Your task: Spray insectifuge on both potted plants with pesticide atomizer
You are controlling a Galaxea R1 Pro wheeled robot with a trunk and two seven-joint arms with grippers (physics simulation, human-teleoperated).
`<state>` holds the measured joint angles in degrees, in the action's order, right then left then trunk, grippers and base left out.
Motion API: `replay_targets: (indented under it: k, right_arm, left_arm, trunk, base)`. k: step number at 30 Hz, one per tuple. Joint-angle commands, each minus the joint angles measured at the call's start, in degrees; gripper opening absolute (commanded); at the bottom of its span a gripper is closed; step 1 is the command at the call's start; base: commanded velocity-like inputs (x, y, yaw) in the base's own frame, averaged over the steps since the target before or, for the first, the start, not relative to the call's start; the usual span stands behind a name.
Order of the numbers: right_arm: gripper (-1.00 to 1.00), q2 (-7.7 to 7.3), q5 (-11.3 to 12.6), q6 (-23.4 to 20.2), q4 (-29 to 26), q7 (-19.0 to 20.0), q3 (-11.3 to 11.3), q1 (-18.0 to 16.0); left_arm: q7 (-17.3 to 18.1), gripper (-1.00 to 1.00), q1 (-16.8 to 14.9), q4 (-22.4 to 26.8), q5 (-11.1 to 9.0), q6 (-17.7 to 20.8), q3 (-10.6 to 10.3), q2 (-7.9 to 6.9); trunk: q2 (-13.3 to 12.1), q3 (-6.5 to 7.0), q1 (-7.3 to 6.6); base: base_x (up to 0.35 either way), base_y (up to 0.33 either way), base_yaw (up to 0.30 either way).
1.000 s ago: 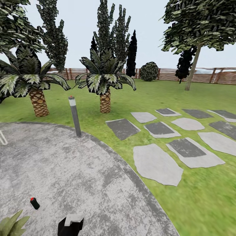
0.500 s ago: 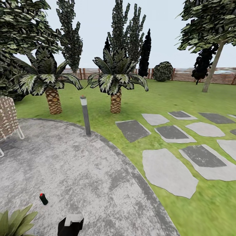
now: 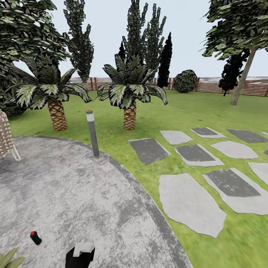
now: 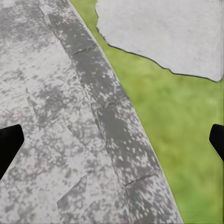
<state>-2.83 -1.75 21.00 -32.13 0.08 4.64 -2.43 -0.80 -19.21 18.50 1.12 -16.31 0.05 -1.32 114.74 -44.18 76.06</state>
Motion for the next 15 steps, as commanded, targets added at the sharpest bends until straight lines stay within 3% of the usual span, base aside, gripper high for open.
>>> replay_targets:
  k: [1,6,15]
  right_arm:
    - [1.00,0.02,-0.2,0.2,0.1,0.0,0.1,0.0]
    - [1.00,0.02,-0.2,0.2,0.1,0.0,0.1,0.0]
    - [1.00,0.02,-0.2,0.2,0.1,0.0,0.1,0.0]
  left_arm:
    - [-0.1,1.00,0.0,0.0,0.1,-0.2,0.0,0.00]
    - [-0.1,1.00,0.0,0.0,0.1,-0.2,-0.1,0.00]
    - [-0.1,1.00,0.0,0.0,0.1,-0.2,-0.1,0.00]
  trunk:
    - [0.0,-0.05,0.02]
    - [0.0,-0.05,0.02]
    - [0.0,-0.05,0.02]
  base:
    - [0.240,-0.171,0.141]
    - [0.242,-0.100,0.255]
    - [0.027,-0.005,0.277]
